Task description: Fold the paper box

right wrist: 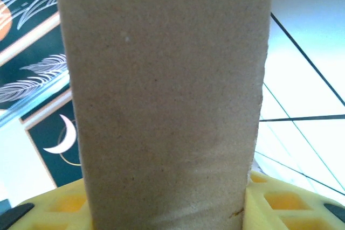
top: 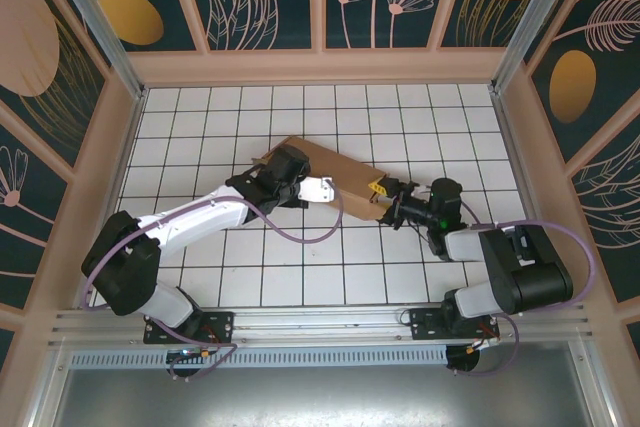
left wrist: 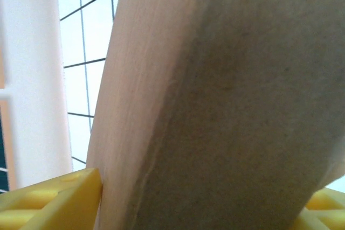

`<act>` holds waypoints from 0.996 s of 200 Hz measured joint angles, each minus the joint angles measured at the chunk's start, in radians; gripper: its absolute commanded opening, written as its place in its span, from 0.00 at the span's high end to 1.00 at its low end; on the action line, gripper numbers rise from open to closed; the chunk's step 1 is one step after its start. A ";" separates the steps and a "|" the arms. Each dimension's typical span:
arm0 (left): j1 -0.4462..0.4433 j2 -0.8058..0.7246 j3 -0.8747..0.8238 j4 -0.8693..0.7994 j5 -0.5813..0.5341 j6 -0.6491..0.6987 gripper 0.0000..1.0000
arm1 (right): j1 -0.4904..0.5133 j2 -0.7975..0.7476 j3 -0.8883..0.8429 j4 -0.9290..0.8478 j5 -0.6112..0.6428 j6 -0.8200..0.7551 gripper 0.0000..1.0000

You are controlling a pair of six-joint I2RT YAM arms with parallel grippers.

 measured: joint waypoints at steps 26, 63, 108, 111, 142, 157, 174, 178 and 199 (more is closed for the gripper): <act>-0.019 0.014 -0.001 0.060 -0.063 0.022 0.27 | 0.002 0.000 -0.032 0.074 0.027 0.064 0.57; -0.022 0.021 -0.006 0.110 -0.103 0.052 0.22 | 0.016 0.000 -0.047 0.140 0.030 0.127 0.57; -0.033 0.017 -0.033 0.134 -0.108 0.071 0.22 | 0.019 0.000 -0.048 0.137 0.029 0.138 0.57; -0.034 0.016 -0.036 0.135 -0.111 0.071 0.22 | 0.019 0.000 -0.048 0.137 0.029 0.138 0.57; -0.051 0.010 -0.053 0.143 -0.131 0.101 0.25 | 0.020 0.000 -0.075 0.137 0.020 0.142 0.57; -0.056 0.003 -0.054 0.142 -0.139 0.116 0.33 | 0.020 -0.008 -0.089 0.137 0.015 0.146 0.57; -0.061 -0.004 -0.054 0.139 -0.147 0.141 0.42 | 0.019 -0.021 -0.090 0.137 0.016 0.154 0.56; -0.062 -0.005 -0.054 0.138 -0.148 0.144 0.44 | 0.019 -0.026 -0.090 0.136 0.016 0.156 0.56; -0.068 -0.015 -0.056 0.135 -0.156 0.177 0.51 | 0.019 -0.049 -0.090 0.121 0.016 0.163 0.53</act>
